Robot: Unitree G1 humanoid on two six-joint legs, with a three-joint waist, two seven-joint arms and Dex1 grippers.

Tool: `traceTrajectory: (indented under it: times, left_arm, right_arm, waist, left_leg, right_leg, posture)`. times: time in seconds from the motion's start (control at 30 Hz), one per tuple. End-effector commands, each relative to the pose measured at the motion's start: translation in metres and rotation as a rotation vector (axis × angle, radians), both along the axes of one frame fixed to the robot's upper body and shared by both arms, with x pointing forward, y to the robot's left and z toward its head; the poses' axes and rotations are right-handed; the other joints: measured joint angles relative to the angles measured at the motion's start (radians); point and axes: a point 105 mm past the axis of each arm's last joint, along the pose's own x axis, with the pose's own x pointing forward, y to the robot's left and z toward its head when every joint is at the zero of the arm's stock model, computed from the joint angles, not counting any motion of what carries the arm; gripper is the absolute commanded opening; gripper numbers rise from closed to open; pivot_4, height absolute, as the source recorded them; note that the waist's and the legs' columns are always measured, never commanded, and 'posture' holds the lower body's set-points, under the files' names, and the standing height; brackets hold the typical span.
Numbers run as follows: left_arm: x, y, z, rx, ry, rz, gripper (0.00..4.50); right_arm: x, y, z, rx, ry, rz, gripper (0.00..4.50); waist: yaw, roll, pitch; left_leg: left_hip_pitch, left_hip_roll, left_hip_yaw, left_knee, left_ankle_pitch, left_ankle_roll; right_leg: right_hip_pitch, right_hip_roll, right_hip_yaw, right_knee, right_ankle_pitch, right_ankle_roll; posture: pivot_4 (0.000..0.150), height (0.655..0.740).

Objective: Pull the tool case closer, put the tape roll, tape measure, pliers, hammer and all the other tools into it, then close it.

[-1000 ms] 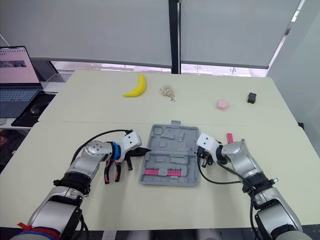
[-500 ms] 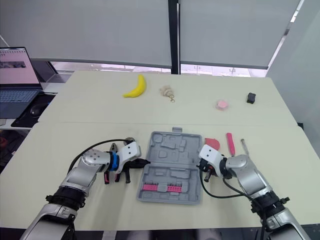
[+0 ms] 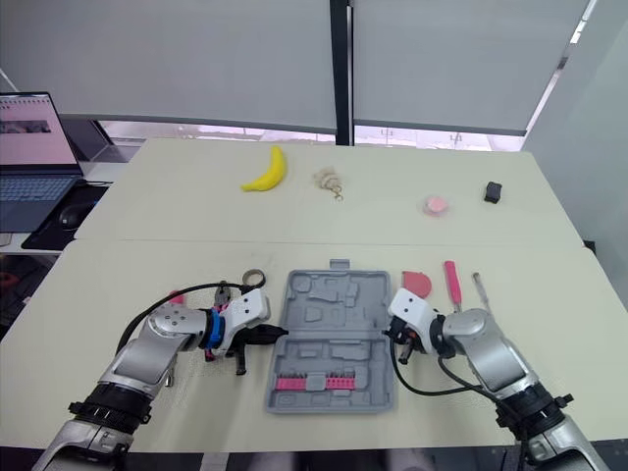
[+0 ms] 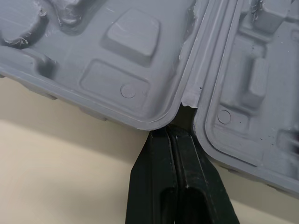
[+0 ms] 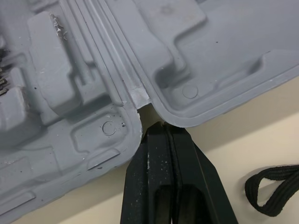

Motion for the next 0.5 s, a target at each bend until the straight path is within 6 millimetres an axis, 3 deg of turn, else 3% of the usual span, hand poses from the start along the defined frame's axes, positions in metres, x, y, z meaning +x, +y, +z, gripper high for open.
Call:
traceTrajectory:
  times: [0.03,0.3,0.5]
  left_arm:
    - [-0.011,-0.011,0.005,-0.019,0.014,-0.056,0.0]
    - [-0.024,-0.017,0.004,-0.03,0.045,-0.068,0.0]
    - [-0.031,-0.016,0.002,-0.023,0.064,-0.075,0.0]
  right_arm:
    - [-0.01,0.008,0.013,0.048,-0.016,0.041,0.01]
    - [-0.029,0.011,0.008,0.053,0.024,0.045,0.01]
    - [-0.032,0.012,0.005,0.049,0.032,0.036,0.01]
  waist:
    - [0.001,0.0,0.0]
    - [0.001,0.0,0.0]
    - [0.001,0.0,0.0]
  left_leg:
    - [0.0,0.0,0.0,0.0,0.0,0.0]
    - [0.0,0.0,-0.002,0.0,0.0,0.0]
    - [0.0,0.0,-0.002,0.0,0.0,0.0]
  right_leg:
    - [0.0,0.0,0.0,0.0,0.0,0.0]
    - [0.0,0.0,0.0,0.0,0.0,-0.001]
    - [0.0,0.0,0.0,0.0,-0.001,-0.001]
  posture:
    - [0.15,0.74]
    - [0.15,0.74]
    - [0.15,0.74]
